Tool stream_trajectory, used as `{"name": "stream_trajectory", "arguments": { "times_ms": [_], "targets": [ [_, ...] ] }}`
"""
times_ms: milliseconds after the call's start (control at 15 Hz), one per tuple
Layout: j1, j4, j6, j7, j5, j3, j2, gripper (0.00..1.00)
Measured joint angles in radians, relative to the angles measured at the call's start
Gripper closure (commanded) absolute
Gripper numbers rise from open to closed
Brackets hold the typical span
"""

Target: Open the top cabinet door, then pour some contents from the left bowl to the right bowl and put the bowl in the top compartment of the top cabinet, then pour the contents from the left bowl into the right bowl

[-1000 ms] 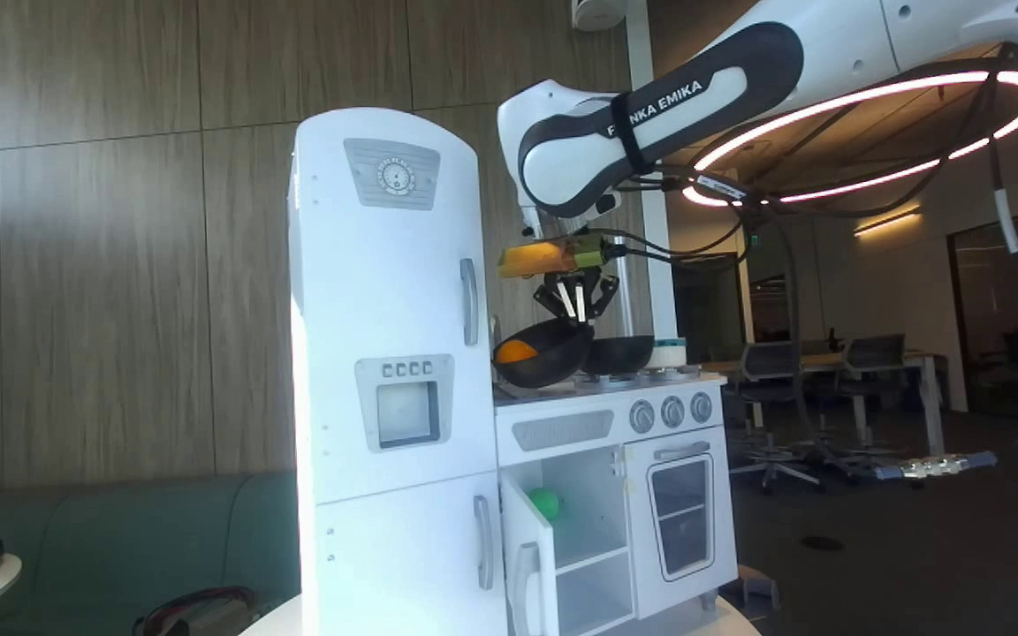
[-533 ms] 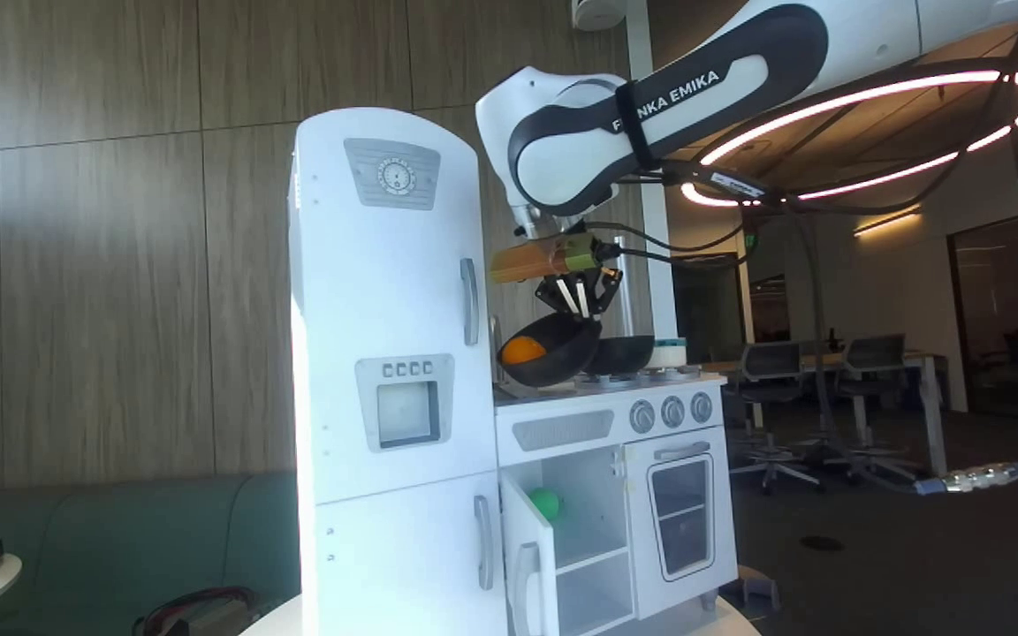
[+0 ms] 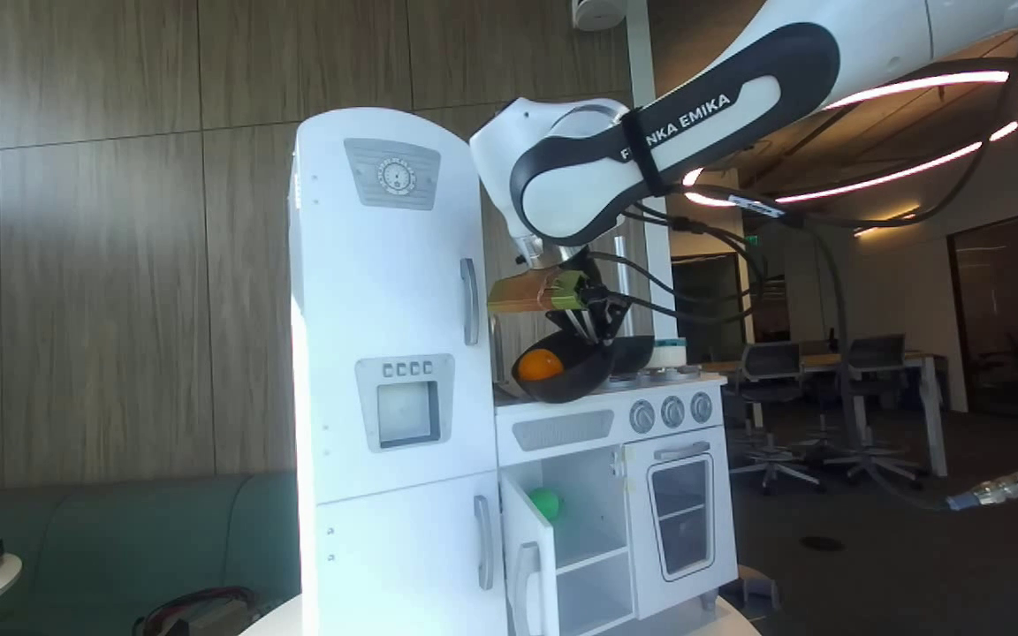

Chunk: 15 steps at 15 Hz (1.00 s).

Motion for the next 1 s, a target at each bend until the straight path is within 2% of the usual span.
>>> {"name": "stream_trajectory", "arguments": {
  "times_ms": [333,600,733,1000],
  "targets": [
    [0.008,-0.024,0.001,0.129,-0.014,0.003,-0.008,0.98],
    [0.018,-0.038,0.001,0.171,-0.015,0.003,-0.014,0.98],
    [0.016,0.011,-0.037,0.106,-0.017,-0.02,-0.018,0.98],
    [0.006,0.206,-0.184,-0.15,-0.016,-0.089,-0.016,0.98]
  ]
}}
